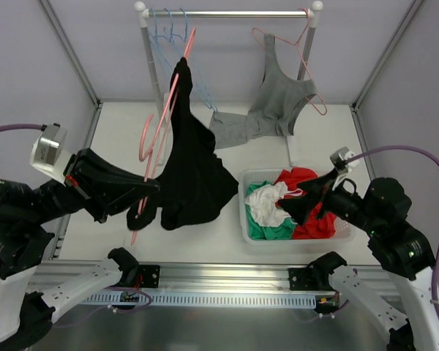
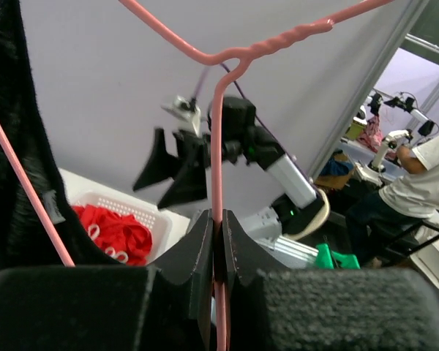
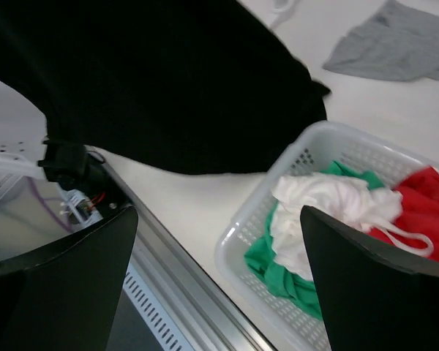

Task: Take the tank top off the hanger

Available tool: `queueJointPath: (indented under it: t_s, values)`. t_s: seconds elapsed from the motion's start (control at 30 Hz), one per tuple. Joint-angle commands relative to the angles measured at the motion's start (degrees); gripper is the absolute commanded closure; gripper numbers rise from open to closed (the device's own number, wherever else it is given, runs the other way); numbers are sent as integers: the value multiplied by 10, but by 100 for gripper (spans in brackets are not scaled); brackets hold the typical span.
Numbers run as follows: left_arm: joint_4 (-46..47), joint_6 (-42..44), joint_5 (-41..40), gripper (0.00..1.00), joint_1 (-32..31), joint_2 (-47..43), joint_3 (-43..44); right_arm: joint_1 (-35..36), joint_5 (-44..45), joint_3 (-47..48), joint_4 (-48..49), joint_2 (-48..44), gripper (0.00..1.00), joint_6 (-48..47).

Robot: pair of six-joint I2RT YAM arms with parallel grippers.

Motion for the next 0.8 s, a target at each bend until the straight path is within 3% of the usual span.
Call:
queueJointPath:
  t_s: [0.0, 0.13, 0.3, 0.5, 0.77]
  values:
    - [-38, -15, 17, 100, 5, -17, -78, -1, -144, 30, 98, 74, 1, -11]
    - [-39, -49, 23, 100, 5, -58, -194, 24, -178, 35, 173, 154, 1, 11]
    - [-39, -84, -11, 100, 5, -111, -273, 137, -72, 47, 243, 247, 5, -4]
    - [-38, -125, -32, 100, 5, -129, -317, 159, 38, 19, 359, 319, 20, 34]
    - [-37, -161, -46, 100, 5, -159, -352, 165, -24, 38, 471, 407, 34, 53]
